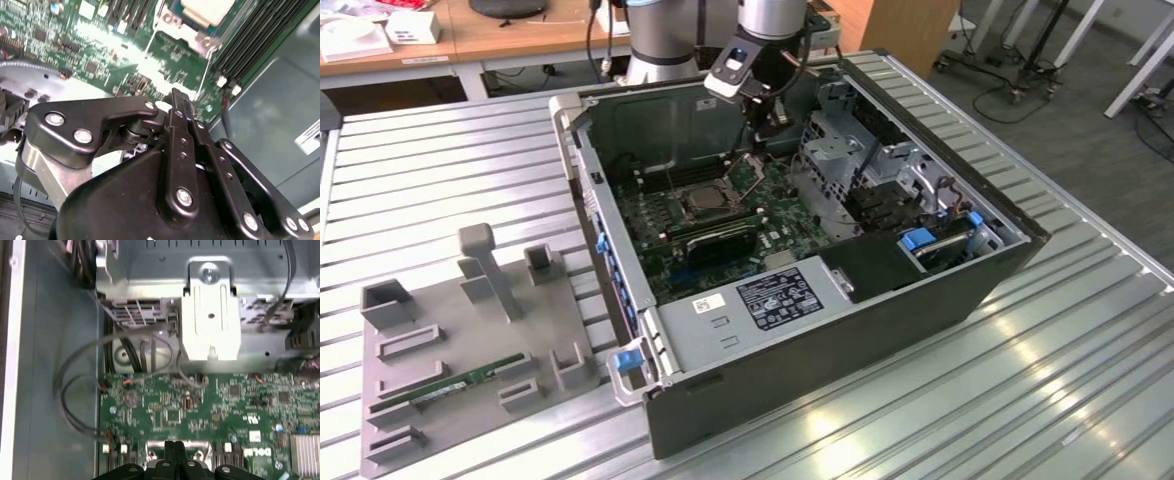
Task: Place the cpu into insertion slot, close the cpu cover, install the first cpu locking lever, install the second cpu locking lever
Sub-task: 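Close the cpu cover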
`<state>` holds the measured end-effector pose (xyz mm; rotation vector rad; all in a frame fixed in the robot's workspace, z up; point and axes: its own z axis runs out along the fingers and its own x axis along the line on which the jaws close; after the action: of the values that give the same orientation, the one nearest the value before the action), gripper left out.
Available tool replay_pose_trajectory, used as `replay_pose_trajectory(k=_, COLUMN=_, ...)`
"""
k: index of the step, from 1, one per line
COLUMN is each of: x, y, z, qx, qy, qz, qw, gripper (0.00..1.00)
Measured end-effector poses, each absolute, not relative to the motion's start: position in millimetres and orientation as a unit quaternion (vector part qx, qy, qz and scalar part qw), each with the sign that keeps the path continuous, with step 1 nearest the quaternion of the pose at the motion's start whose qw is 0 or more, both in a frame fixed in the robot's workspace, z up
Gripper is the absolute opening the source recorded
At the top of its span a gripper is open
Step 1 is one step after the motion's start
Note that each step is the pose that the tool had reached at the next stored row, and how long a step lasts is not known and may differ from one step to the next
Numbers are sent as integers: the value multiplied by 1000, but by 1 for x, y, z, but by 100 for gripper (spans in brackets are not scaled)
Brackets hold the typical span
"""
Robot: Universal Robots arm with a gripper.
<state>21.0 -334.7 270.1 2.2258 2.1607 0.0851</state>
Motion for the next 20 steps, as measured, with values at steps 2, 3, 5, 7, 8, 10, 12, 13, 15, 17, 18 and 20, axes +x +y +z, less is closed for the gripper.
replay_pose_trajectory(k=2, x=26, y=-335, z=270, qx=717, qy=696, qz=27, qw=19, gripper=11)
replay_pose_trajectory(k=3, x=29, y=-335, z=270, qx=717, qy=696, qz=27, qw=19, gripper=11)
replay_pose_trajectory(k=5, x=33, y=-334, z=270, qx=717, qy=696, qz=27, qw=19, gripper=11)
replay_pose_trajectory(k=7, x=37, y=-334, z=270, qx=717, qy=696, qz=27, qw=19, gripper=11)
replay_pose_trajectory(k=8, x=38, y=-334, z=270, qx=717, qy=696, qz=27, qw=19, gripper=11)
replay_pose_trajectory(k=10, x=40, y=-334, z=269, qx=717, qy=696, qz=27, qw=20, gripper=11)
replay_pose_trajectory(k=12, x=41, y=-334, z=267, qx=717, qy=696, qz=27, qw=20, gripper=11)
replay_pose_trajectory(k=13, x=41, y=-334, z=266, qx=717, qy=696, qz=27, qw=20, gripper=11)
replay_pose_trajectory(k=15, x=41, y=-334, z=262, qx=717, qy=696, qz=26, qw=20, gripper=11)
replay_pose_trajectory(k=17, x=42, y=-334, z=259, qx=717, qy=696, qz=26, qw=20, gripper=11)
replay_pose_trajectory(k=18, x=42, y=-334, z=257, qx=717, qy=696, qz=26, qw=20, gripper=11)
replay_pose_trajectory(k=20, x=42, y=-334, z=253, qx=717, qy=696, qz=26, qw=20, gripper=11)
